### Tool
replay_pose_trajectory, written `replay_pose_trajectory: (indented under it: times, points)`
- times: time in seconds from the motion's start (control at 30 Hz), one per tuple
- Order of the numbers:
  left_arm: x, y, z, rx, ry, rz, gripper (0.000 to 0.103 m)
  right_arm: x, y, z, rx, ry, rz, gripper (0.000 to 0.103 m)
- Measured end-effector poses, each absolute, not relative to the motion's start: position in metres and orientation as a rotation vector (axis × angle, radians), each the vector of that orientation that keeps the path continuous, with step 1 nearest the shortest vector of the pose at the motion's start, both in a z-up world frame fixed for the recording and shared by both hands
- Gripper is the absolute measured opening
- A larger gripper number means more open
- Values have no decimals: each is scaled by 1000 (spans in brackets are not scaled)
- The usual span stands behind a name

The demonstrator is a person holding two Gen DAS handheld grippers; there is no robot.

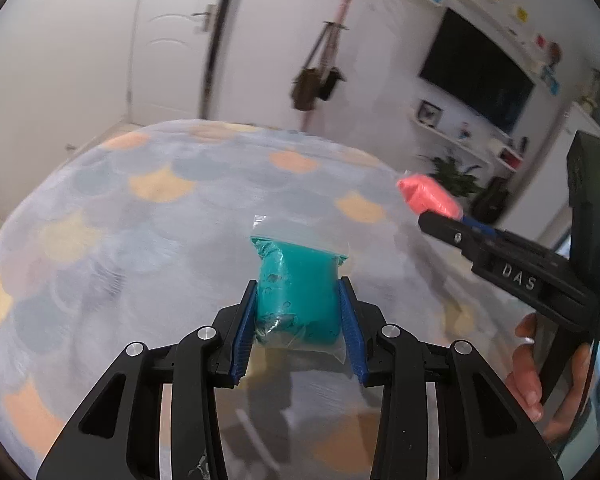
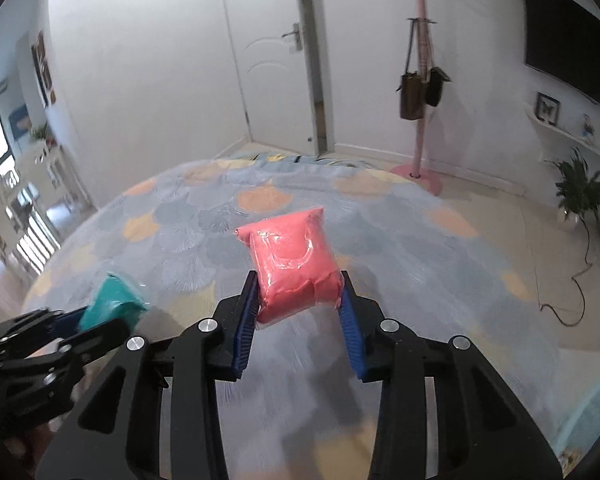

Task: Collect trash
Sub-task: 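Grasp the pink small bag with the right tool while left holds teal bag, then carry both bags over the blue basket and open both tools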

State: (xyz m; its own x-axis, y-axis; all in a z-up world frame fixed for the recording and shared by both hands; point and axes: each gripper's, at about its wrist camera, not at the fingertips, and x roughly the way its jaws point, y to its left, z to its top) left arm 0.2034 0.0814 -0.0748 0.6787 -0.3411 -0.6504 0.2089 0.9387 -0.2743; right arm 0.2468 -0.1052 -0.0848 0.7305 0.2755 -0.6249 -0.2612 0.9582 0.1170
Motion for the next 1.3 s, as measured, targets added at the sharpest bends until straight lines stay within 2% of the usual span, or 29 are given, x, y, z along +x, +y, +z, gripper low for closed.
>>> replay_pose_trajectory:
  times: [0.1, 0.4, 0.6, 0.93, 1.2, 1.23, 1.3]
  points:
    - [188, 62, -60, -183, 744, -387, 37, 220, -132, -75, 58, 715, 268, 35]
    - [151, -27, -9, -116, 649, -568, 37, 132, -218, -46, 113, 624, 107, 35]
    - [142, -101, -1, -43, 650, -685, 37, 79, -290, -42, 208, 589, -60, 35]
    - [131, -220, -36, 42, 737, -850, 37, 28, -397, -77, 315, 662, -347, 35]
    - [136, -269, -79, 78, 835, -921, 38, 20, -437, -118, 424, 761, -414, 38]
    - [138, -272, -82, 81, 838, -925, 39, 21, -440, -123, 433, 769, -419, 38]
    - [145, -273, -89, 88, 849, -934, 55, 24, -446, -131, 448, 793, -423, 39]
